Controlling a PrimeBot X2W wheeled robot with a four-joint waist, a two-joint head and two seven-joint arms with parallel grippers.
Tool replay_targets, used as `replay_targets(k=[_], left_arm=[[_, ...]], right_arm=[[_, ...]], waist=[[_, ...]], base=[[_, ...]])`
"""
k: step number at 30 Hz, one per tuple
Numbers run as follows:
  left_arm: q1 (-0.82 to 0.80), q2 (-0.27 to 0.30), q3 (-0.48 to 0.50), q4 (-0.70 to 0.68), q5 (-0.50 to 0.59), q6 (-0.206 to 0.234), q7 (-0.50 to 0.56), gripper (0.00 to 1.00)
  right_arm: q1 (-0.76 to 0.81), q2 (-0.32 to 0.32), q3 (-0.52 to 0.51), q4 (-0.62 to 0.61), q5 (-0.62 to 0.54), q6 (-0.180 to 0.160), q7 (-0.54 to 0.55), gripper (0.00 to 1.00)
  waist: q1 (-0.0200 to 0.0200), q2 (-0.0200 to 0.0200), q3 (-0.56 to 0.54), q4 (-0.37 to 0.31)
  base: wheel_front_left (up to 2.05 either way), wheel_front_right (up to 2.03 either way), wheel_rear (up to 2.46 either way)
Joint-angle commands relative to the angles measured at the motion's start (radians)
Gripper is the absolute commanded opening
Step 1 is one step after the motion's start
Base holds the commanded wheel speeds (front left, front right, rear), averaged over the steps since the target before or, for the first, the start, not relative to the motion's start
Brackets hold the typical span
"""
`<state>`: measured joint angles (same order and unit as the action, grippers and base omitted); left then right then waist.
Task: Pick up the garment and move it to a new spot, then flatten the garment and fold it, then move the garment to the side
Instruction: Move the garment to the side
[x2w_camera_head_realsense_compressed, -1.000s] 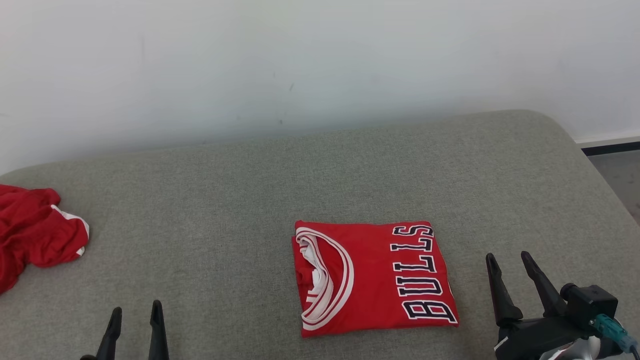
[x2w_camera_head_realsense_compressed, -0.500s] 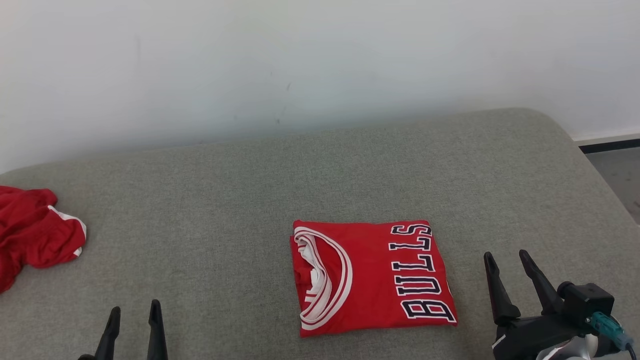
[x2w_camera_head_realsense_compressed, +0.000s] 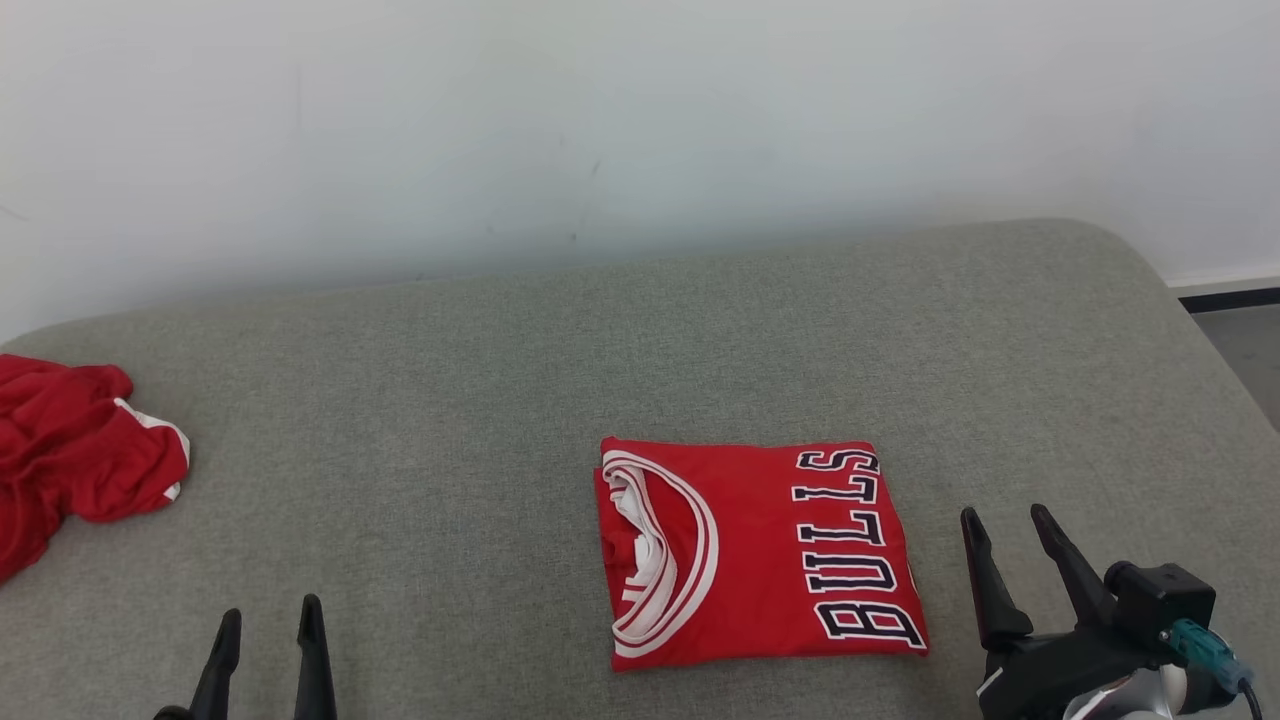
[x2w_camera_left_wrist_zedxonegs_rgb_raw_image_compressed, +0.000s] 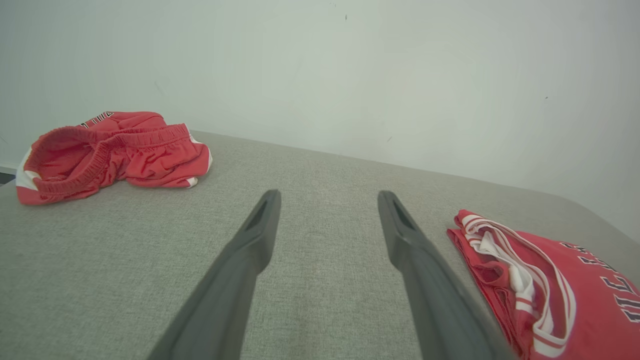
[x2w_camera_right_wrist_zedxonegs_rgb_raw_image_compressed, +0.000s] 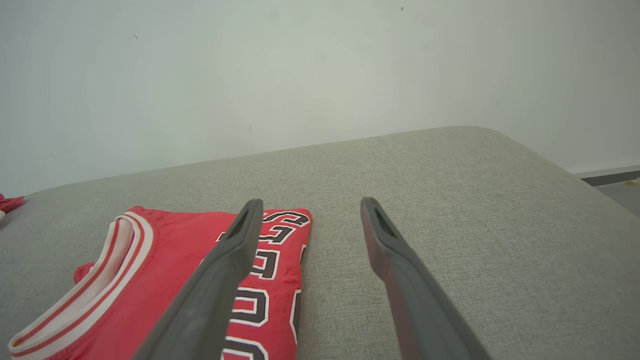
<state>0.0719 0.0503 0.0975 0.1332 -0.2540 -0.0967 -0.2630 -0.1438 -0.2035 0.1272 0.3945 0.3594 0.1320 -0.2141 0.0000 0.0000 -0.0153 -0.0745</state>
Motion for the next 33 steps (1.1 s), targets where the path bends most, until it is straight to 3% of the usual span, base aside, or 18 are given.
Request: replay_targets(k=[1, 7, 16, 29, 31, 32, 33], left_arm=[[0.003, 0.000, -0.001, -0.004, -0.004, 0.003, -0.002, 1.00], [0.005, 0.000, -0.019, -0.001, -0.002, 0.003, -0.002, 1.00], [-0.010, 0.000, -0.032, -0.027, 0.006, 0.009, -0.002, 1.00], [-0.044, 0.000, -0.042, -0.041, -0.003, 0.023, -0.002, 1.00], [-0.050, 0.000, -0.043, -0.044, -0.003, 0.024, -0.002, 1.00], [-0.052, 0.000, -0.041, -0.046, -0.002, 0.027, -0.002, 1.00], [-0.055, 0.000, -0.041, -0.046, -0.001, 0.027, -0.002, 1.00]], right_arm=[[-0.014, 0.001, -0.001, -0.002, -0.005, -0.002, 0.000, 1.00], [-0.054, -0.009, -0.003, 0.021, -0.018, -0.002, 0.042, 1.00], [-0.128, 0.025, -0.052, 0.161, -0.001, -0.002, 0.275, 1.00], [-0.184, 0.066, -0.119, 0.291, 0.003, -0.002, 0.457, 1.00], [-0.189, 0.066, -0.111, 0.294, -0.001, -0.002, 0.471, 0.10], [-0.193, 0.064, -0.107, 0.289, 0.001, -0.002, 0.470, 0.00], [-0.197, 0.059, -0.102, 0.287, 0.000, -0.002, 0.476, 0.00]], waist=[[0.0000, 0.0000, 0.002, 0.006], [0.0000, 0.0000, 0.011, 0.039], [0.0000, 0.0000, 0.062, 0.116], [0.0000, 0.0000, 0.124, 0.173], [0.0000, 0.0000, 0.129, 0.171], [0.0000, 0.0000, 0.132, 0.169], [0.0000, 0.0000, 0.134, 0.166]], base=[[0.00, 0.00, 0.00], [0.00, 0.00, 0.00], [0.00, 0.00, 0.00], [0.00, 0.00, 0.00], [0.00, 0.00, 0.00], [0.00, 0.00, 0.00], [0.00, 0.00, 0.00]])
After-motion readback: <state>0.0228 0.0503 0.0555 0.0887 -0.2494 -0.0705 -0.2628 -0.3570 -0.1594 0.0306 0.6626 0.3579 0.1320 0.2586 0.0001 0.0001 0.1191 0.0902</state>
